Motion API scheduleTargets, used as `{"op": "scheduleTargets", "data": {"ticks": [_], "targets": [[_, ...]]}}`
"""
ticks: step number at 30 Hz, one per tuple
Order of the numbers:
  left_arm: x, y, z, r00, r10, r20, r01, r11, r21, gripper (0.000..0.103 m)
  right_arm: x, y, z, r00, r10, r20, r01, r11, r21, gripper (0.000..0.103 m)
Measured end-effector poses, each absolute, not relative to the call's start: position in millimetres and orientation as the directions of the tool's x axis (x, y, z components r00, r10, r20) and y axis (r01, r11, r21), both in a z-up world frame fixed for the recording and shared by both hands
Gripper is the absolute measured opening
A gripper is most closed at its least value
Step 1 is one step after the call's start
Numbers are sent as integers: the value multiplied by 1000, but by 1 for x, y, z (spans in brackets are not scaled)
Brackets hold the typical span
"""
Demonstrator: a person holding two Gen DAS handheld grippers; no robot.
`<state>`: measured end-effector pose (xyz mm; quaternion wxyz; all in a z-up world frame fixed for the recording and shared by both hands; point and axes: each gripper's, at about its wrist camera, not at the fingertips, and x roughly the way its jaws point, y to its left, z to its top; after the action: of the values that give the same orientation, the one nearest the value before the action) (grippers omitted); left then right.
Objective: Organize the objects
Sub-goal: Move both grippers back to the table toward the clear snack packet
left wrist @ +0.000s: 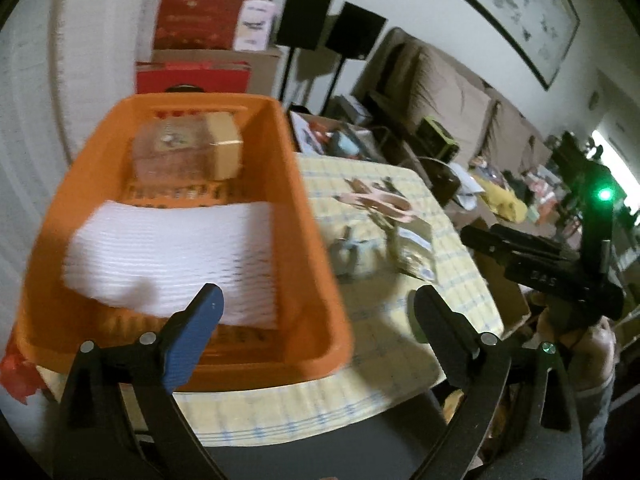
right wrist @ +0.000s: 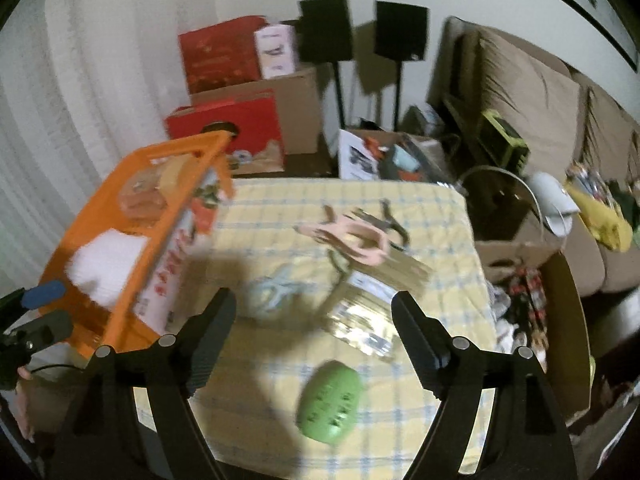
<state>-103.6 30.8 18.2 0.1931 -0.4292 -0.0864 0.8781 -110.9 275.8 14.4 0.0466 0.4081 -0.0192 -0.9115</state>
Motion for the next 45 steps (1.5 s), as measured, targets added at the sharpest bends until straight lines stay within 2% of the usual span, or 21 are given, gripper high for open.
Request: {"op": "scheduleTargets", "data": {"ticks": [4, 9, 15, 22, 25, 27, 32, 37, 43, 45], "targets": [[-107, 58, 14, -499, 474, -725, -306, -880, -364, 96, -106, 297, 9, -655, -71, -752, 27, -997, 71, 82], [-109, 86, 22, -528, 442, -725, -331, -893, -304, 96, -101, 318, 4, -651, -43, -758, -3, -998, 59, 83], [-118, 117, 25, -509, 460, -728, -354, -882, -309, 96, -102, 345, -7, -637, -42, -770, -51, -994, 96, 83], [-144, 153, 6, -424, 502, -754, -349, -859, -375, 96, -108, 366, -23, -620, -51, -783, -90, -987, 136, 82], [-159, 165, -7, -404, 495, -769, -333, -863, -381, 93, -111, 373, -32, -608, -59, -792, -102, -983, 152, 80], [-166, 169, -15, -396, 489, -777, -321, -867, -382, 88, -114, 377, -37, -600, -63, -797, -105, -982, 157, 78], [-180, 182, -40, -364, 483, -796, -307, -870, -387, 83, -117, 384, -46, -592, -71, -803, -115, -978, 172, 67], [-190, 193, -58, -341, 481, -807, -307, -869, -388, 82, -122, 391, -52, -588, -76, -806, -126, -975, 184, 61], [-197, 203, -74, -320, 480, -817, -315, -867, -386, 80, -128, 393, -60, -579, -80, -812, -129, -974, 188, 60], [-199, 206, -78, -311, 478, -822, -314, -867, -386, 75, -129, 393, -64, -572, -82, -816, -128, -974, 188, 60]]}}
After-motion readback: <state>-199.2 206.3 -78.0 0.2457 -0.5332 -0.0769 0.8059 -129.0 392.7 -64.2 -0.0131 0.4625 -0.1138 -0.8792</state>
